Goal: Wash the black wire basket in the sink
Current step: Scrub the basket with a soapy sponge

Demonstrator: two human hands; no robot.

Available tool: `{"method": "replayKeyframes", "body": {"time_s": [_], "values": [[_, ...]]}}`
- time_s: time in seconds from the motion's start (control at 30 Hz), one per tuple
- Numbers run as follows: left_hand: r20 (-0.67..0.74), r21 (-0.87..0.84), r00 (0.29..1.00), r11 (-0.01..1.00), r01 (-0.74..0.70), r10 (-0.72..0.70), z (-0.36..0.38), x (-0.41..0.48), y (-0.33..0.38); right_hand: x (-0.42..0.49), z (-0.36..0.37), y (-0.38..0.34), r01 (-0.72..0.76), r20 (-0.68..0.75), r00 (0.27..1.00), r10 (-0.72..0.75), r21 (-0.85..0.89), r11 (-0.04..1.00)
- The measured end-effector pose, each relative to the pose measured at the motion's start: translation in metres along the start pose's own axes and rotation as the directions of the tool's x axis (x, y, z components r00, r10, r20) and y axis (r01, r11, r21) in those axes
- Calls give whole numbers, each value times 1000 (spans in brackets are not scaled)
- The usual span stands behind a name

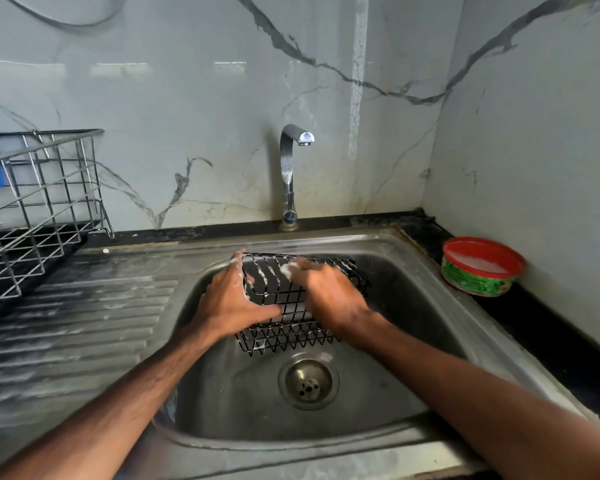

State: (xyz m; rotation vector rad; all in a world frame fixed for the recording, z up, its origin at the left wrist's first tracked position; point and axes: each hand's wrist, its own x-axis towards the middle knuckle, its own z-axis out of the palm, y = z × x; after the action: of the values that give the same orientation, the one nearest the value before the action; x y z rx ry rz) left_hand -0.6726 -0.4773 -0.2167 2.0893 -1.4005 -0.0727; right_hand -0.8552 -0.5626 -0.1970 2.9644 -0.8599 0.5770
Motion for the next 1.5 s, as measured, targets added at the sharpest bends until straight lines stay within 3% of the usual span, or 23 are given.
{"method": "replayKeyframes", "body": {"time_s": [0.13, 0.23, 0.33, 0.5, 0.57, 0.73, 0.9, 1.0, 1.23, 1.5], "values": [[-4, 50, 1000, 999, -3, 3, -4, -3, 3, -4, 6, 44, -262, 3, 965, 262, 13, 965], [7, 55, 1000, 998, -12, 12, -5, -5, 5, -5, 8, 46, -343, -2, 939, 343, -3, 939], [35, 62, 999, 998, -3, 1, -7, -6, 1, -5, 4, 24, -323, 4, 946, 323, -1, 946], [74, 47, 997, 998, 32, -35, -6, -4, 1, 1, 7, -41, 6, 15, 1000, -7, 30, 1000], [74, 32, 997, 999, 26, -28, -6, -3, -1, 5, 11, -43, 44, 22, 999, -44, -10, 999], [8, 95, 999, 995, -43, 42, -5, -5, -4, -3, 5, 12, -144, 6, 989, 145, -42, 989], [34, 114, 999, 993, -31, 27, -7, -7, -1, -8, -1, 57, -406, 0, 913, 407, -68, 911], [65, 192, 998, 981, -8, -4, -8, -9, 1, -6, 1, 45, -383, -3, 924, 384, -62, 922], [87, 332, 996, 943, -5, -25, -9, -11, 4, 3, 14, 1, -124, 45, 991, 126, -40, 991], [141, 438, 990, 897, -59, -4, -7, -11, 11, -4, -1, 54, -394, 59, 917, 394, -21, 919]]}}
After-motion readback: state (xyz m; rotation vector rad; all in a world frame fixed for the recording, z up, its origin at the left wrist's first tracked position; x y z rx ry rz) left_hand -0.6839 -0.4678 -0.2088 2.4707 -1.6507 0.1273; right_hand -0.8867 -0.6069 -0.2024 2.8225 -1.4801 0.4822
